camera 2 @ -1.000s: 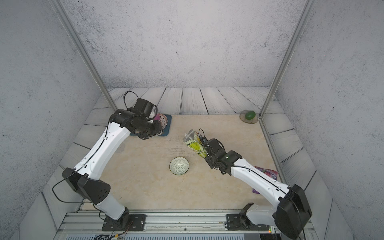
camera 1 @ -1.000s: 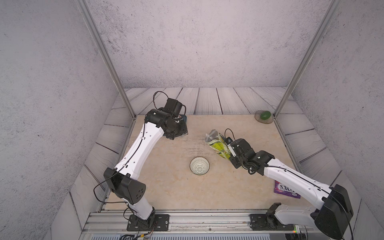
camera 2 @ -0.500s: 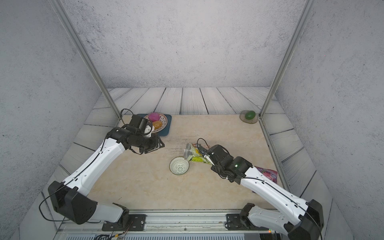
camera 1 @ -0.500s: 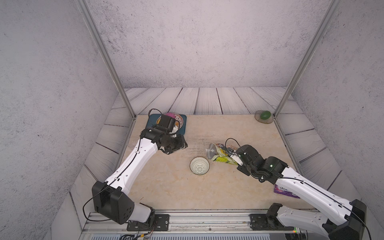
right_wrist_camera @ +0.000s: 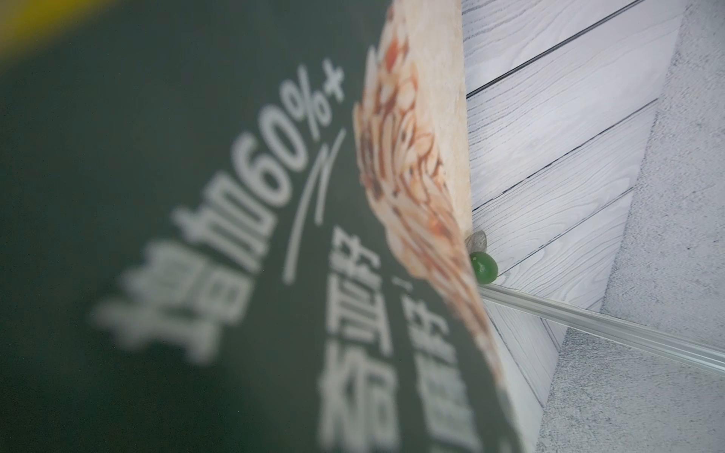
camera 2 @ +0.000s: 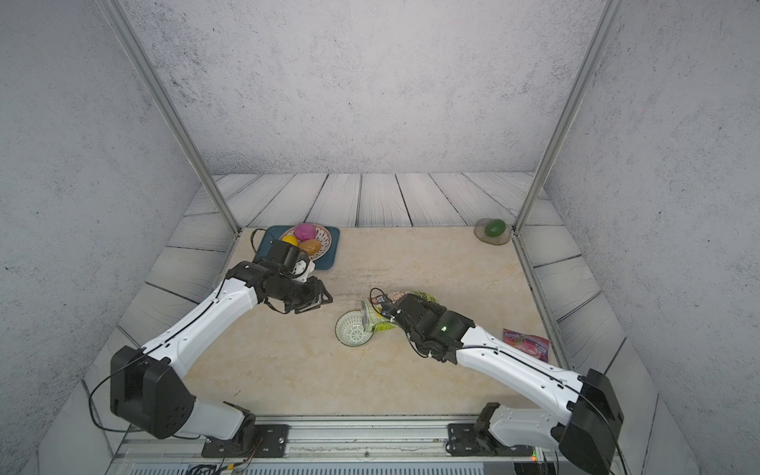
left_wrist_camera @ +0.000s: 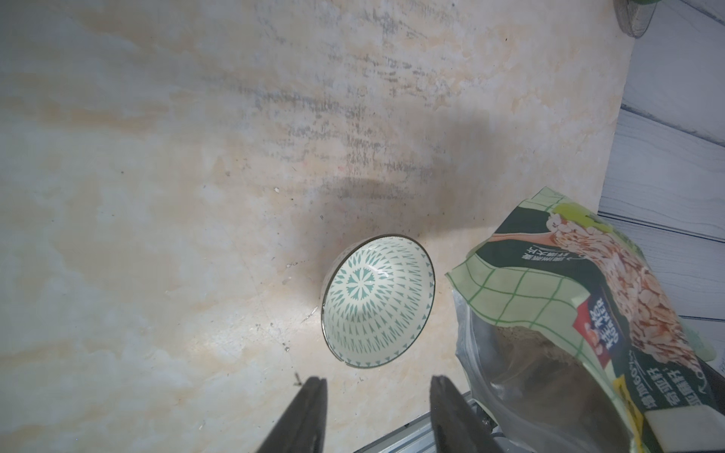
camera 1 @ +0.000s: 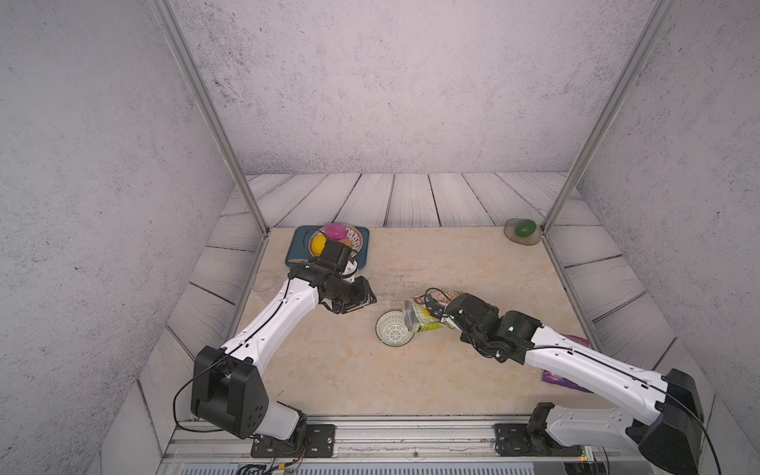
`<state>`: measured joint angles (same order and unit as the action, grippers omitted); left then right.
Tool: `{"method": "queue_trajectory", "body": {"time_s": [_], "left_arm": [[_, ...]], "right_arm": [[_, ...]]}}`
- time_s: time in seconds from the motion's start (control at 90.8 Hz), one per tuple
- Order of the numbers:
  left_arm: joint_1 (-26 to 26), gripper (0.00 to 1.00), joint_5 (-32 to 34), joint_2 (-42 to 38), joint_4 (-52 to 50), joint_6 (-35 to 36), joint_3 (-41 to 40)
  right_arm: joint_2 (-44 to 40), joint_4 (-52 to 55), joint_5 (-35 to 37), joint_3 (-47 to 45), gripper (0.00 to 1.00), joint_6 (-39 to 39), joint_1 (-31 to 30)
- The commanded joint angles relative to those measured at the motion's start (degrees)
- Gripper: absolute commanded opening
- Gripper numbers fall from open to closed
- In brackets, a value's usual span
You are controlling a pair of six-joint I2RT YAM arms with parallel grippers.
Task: Pour the oats into the breakfast bowl
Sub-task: Pour the oats into the bowl.
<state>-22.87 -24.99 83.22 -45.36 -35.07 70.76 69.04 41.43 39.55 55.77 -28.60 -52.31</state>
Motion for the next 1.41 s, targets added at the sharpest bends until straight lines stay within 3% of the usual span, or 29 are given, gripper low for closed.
{"method": "queue_trajectory", "body": {"time_s": [0.0,0.209,0.594,1.068,1.398], "left_arm": [[0.5,0.47,-1.7,-0.1,2.9,1.0,-1.7],[0.4,0.46,-3.6,0.1,5.9,-0.3,-4.5],[0.4,0.45,-3.1,-1.5,11.1,-2.7,-9.9],[0.4,0.48,-8.7,1.5,15.6,-5.3,-12.4],[0.4,0.49,-7.9,1.2,15.5,-5.8,-12.9]], "right_arm": [[-1.0,-9.5,10.0,4.2,0.0,-1.1,-1.1],[-1.0,-14.9,13.0,1.5,0.0,-7.6,-4.3],[0.0,-16.5,19.6,-0.3,0.0,-9.9,-7.5],[2.7,-24.6,22.8,-2.2,0.0,-14.5,-7.6],[4.1,-32.3,24.2,-4.5,0.0,-22.8,-7.7]]}}
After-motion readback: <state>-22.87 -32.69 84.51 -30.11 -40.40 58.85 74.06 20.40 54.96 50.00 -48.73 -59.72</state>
